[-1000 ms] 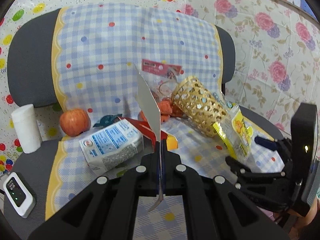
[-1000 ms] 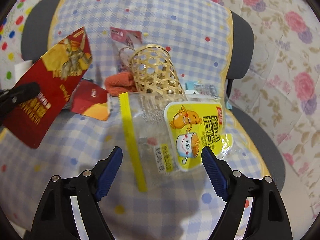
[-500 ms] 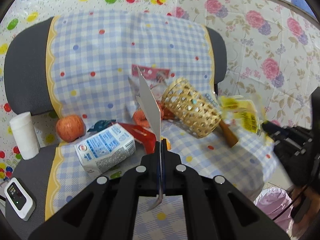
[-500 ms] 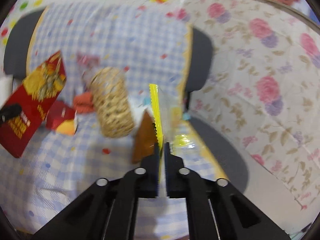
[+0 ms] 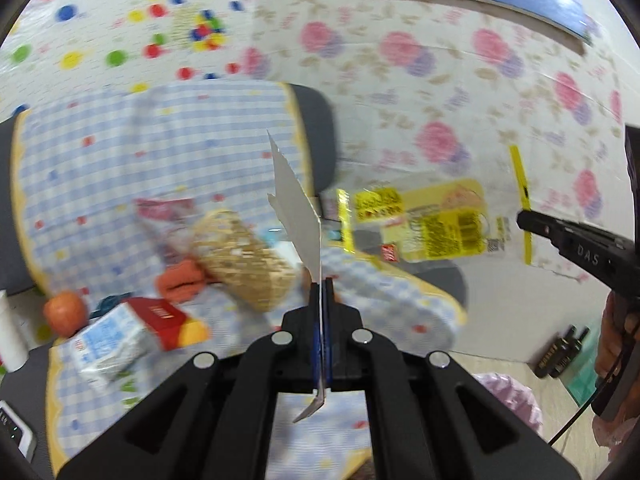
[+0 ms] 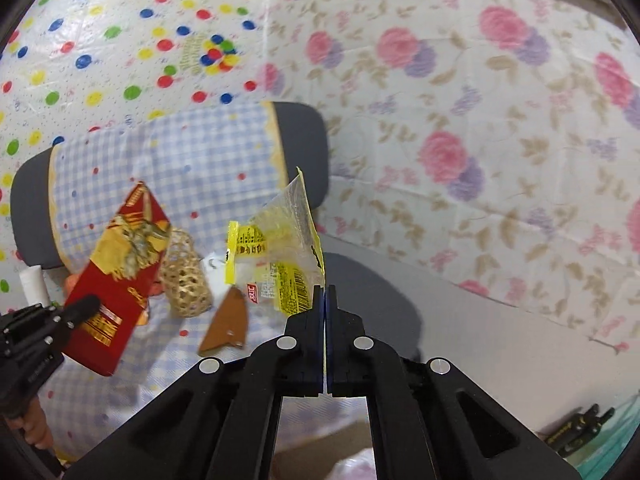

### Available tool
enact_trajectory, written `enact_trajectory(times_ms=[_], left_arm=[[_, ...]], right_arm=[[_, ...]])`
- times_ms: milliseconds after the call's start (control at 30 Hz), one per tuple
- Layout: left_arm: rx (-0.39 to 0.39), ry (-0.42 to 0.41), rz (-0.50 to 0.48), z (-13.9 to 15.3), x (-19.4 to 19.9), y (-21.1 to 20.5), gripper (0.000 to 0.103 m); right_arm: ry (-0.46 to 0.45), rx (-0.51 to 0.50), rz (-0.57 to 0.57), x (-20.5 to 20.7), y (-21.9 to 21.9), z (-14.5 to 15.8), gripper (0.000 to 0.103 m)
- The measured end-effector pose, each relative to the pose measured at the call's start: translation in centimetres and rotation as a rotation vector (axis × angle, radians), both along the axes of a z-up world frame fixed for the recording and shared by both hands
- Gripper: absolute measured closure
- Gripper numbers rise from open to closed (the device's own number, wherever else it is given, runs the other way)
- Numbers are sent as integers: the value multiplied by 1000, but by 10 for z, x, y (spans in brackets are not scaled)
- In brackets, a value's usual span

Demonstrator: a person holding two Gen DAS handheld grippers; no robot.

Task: Collect trash
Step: 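Carry both held items over the pink bin and open both tools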

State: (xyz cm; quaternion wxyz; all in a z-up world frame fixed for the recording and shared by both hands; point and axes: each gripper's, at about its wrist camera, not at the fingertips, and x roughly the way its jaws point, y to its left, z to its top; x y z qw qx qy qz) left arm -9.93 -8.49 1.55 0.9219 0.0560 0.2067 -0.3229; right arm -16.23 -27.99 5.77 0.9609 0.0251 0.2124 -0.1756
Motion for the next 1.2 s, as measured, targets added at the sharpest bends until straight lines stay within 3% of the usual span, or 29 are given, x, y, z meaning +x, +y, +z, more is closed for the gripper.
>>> enact_trajectory(times_ms=[300, 667, 867, 1100, 1167, 1200], left_arm=[[41, 17, -204, -18, -51, -65, 103], [110, 106, -430, -50, -111, -117, 103], [150, 184, -479, -69, -116, -137, 103], [197, 246, -497, -86, -109, -156, 103], [201, 254, -501, -88, -107, -159, 103], [204, 260, -500, -89, -105, -161, 102]], right_arm=[[61, -15, -126, -66, -27, -8, 102], [239, -14, -293, -151, -45, -53, 102], [328, 43, -332, -165, -56, -80, 101], [398, 95, -316, -153, -67, -104, 98], [398, 104, -305, -149, -69, -106, 93], [397, 106, -302, -147, -69, -108, 84]])
